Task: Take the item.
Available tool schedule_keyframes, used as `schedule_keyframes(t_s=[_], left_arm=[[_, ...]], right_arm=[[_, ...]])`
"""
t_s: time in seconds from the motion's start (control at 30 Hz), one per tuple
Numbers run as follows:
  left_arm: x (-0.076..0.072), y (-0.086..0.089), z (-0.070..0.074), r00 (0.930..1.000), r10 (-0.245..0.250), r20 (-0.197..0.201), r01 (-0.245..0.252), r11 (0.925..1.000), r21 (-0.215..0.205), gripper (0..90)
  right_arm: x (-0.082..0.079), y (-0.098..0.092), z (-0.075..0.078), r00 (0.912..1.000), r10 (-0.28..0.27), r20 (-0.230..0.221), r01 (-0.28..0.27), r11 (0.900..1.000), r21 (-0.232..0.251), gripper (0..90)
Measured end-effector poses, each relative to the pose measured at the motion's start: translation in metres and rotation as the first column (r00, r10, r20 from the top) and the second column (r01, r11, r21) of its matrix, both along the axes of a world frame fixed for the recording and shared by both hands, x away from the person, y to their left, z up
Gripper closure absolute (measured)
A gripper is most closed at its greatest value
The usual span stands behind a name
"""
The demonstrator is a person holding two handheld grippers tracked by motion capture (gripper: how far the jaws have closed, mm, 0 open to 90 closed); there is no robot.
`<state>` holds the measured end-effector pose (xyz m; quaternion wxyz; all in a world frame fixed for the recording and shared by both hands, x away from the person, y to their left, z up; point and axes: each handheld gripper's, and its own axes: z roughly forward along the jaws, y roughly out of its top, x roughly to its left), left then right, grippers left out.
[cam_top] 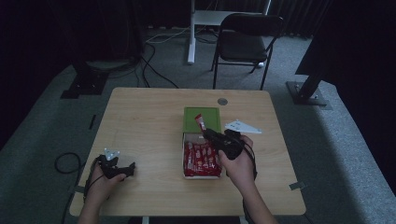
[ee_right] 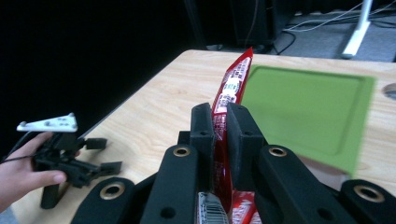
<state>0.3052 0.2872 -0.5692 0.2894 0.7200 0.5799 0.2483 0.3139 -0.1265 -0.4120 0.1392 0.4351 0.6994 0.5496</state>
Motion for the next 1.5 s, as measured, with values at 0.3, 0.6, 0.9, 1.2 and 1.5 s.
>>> schedule_keyframes(t_s=[0.3,0.6,0.9,1.2,1.5], left_arm=[[0.000,0.000,0.000,1.0000,0.001,0.001,-0.001,1.0000,-0.001,3.6],[0.000,0.000,0.000,1.0000,0.000,0.000,0.000,1.0000,0.000,3.6],[0.000,0.000,0.000,1.0000,0.000,0.001,0.000,1.0000,0.000,3.6],[0.000,0.000,0.000,1.0000,0.000,0.000,0.000,1.0000,0.000,3.6],[0.000,0.000,0.000,1.0000,-0.001,0.000,0.001,1.0000,0.000,3.6]], right_arm=[[0.008,-0.031,0.004,0.9965,-0.080,0.021,0.080,0.997,-0.005,81.8],[0.009,-0.060,-0.002,0.9880,-0.153,0.021,0.153,0.988,-0.009,81.9],[0.010,-0.092,-0.010,0.9713,-0.236,0.033,0.236,0.972,-0.016,81.9],[0.010,-0.125,-0.026,0.9436,-0.330,0.032,0.331,0.943,-0.029,82.0],[0.011,-0.155,-0.046,0.9112,-0.412,0.016,0.412,0.910,-0.052,82.0]])
